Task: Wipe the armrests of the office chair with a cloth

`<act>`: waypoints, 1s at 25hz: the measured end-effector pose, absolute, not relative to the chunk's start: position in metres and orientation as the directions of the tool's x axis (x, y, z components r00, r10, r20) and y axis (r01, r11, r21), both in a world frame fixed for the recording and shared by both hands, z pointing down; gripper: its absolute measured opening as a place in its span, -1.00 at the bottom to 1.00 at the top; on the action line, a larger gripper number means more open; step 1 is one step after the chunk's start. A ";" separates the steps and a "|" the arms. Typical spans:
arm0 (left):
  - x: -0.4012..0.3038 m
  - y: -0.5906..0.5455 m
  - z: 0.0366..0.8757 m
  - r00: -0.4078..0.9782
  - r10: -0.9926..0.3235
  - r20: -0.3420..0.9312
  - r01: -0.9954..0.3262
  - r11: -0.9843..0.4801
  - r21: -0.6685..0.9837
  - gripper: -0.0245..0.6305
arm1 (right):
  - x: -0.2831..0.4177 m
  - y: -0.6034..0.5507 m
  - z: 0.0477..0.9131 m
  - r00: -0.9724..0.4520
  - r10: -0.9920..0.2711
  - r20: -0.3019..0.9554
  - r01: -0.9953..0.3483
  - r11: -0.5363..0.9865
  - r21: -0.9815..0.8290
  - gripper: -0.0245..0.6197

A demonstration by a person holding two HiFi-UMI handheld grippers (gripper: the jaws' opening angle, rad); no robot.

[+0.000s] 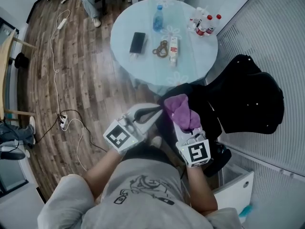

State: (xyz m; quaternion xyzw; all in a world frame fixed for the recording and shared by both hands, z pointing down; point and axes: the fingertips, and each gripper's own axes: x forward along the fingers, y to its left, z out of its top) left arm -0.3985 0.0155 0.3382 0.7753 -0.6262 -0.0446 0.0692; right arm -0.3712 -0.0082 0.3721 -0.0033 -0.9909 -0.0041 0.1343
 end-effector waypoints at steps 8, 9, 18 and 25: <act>-0.374 0.032 0.253 0.226 -0.972 -0.061 -0.965 -0.232 0.124 -0.92 | -0.342 0.010 0.287 -0.976 -0.013 0.217 -0.008 1.000 0.026 -0.83; -0.371 0.034 0.244 0.231 -0.970 -0.071 -0.963 -0.238 0.125 -0.92 | -0.339 0.012 0.277 -0.978 -0.013 0.206 -0.006 0.999 0.033 -0.83; -0.335 0.059 0.174 0.280 -0.950 -0.138 -0.953 -0.293 0.084 -0.92 | -0.310 0.034 0.202 -0.989 -0.033 0.146 -0.025 0.998 0.055 -0.83; -0.307 0.075 0.143 0.292 -0.948 -0.127 -0.951 -0.302 0.066 -0.92 | -0.287 0.050 0.167 -0.994 -0.051 0.100 -0.047 0.998 0.041 -0.83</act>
